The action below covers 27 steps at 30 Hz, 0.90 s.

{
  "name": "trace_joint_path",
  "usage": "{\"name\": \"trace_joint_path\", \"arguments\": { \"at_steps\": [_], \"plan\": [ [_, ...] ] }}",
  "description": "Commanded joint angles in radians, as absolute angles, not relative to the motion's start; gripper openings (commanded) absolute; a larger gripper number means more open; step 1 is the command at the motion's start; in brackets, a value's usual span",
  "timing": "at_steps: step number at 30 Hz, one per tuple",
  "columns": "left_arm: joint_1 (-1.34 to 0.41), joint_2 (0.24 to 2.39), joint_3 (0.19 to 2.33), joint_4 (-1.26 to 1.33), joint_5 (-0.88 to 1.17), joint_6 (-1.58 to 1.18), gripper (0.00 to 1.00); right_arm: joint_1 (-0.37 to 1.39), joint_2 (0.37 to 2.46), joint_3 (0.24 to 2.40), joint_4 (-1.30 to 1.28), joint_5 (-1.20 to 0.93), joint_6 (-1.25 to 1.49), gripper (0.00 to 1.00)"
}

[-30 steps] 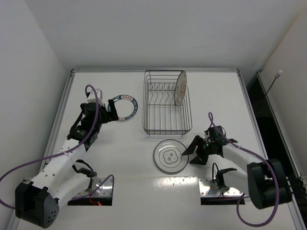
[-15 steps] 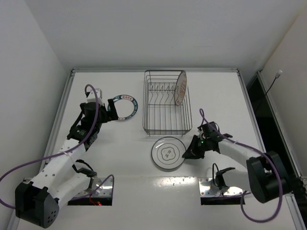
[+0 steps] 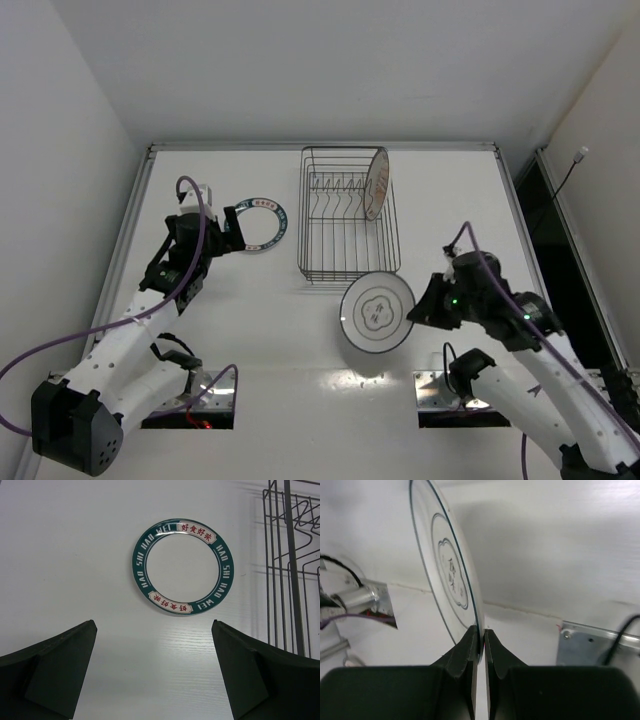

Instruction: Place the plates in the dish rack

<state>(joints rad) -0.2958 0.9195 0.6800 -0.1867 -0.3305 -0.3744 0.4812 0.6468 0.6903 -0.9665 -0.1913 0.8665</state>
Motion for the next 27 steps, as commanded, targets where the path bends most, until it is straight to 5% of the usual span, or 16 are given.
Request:
{"name": "trace_joint_path", "arguments": {
  "at_steps": [1, 8, 27],
  "plan": [
    [-0.305, 0.919, 0.733, -0.186, -0.347, -0.365, 1.0, 0.488, 0.661, 0.97, -1.138, 0.034, 0.853, 0.0],
    [-0.305, 0.908, 0.733, -0.186, -0.347, -0.365, 1.0, 0.488, 1.059, 1.64, -1.212, 0.463, 0.643, 0.0],
    [-0.305, 0.908, 0.733, -0.186, -0.319, -0.365, 1.0, 0.598, 1.89, 2.277, -1.043, 0.908, 0.532, 0.0]
  ]
}}
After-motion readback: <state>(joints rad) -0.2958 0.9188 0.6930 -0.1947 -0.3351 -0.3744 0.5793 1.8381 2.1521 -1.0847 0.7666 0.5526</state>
